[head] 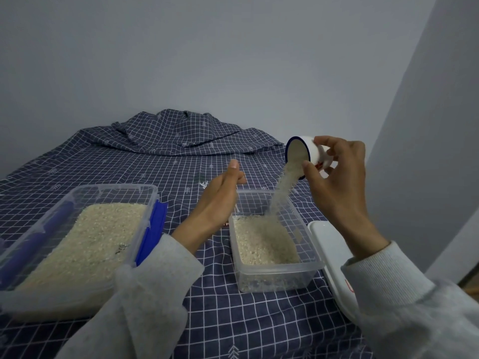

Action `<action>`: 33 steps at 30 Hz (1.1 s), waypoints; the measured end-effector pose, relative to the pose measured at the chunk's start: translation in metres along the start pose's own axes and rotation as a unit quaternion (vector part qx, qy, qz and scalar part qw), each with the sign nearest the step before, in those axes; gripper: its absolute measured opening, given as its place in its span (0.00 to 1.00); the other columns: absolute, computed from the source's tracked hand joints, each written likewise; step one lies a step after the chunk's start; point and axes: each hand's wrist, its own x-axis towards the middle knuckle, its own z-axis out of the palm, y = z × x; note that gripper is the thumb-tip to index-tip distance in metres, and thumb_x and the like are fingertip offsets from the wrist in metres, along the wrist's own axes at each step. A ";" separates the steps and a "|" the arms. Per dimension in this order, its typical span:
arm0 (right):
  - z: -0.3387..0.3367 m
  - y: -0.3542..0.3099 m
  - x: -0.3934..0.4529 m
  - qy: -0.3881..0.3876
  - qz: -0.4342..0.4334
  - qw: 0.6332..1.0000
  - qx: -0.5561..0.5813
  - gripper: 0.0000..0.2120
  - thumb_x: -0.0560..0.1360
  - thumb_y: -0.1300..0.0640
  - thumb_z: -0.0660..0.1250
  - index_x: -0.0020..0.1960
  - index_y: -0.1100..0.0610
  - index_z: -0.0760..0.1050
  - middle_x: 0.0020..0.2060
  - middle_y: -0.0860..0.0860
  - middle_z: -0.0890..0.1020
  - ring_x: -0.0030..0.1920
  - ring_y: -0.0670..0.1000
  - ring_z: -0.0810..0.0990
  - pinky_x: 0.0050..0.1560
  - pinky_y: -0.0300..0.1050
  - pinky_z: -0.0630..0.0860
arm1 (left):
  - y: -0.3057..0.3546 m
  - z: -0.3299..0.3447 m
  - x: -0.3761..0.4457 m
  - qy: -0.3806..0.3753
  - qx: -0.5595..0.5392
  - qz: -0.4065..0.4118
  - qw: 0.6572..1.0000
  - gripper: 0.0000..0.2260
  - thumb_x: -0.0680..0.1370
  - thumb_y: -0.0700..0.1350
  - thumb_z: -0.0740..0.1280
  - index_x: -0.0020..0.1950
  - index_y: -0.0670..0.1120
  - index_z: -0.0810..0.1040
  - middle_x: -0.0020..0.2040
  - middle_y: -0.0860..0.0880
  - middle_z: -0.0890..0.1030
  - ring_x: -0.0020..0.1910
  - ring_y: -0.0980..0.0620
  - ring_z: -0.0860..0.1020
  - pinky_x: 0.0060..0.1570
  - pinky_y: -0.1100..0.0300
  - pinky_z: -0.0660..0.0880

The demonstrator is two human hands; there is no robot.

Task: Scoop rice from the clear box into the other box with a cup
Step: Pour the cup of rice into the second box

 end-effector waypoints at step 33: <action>0.015 -0.009 -0.009 -0.009 -0.038 0.998 -0.052 0.23 0.70 0.60 0.75 0.63 0.55 0.75 0.57 0.55 0.70 0.57 0.57 0.73 0.54 0.41 0.75 | 0.007 -0.022 -0.010 0.016 0.010 -0.002 1.000 0.37 0.70 0.73 0.42 0.65 0.53 0.73 0.63 0.55 0.77 0.63 0.57 0.71 0.57 0.58 0.59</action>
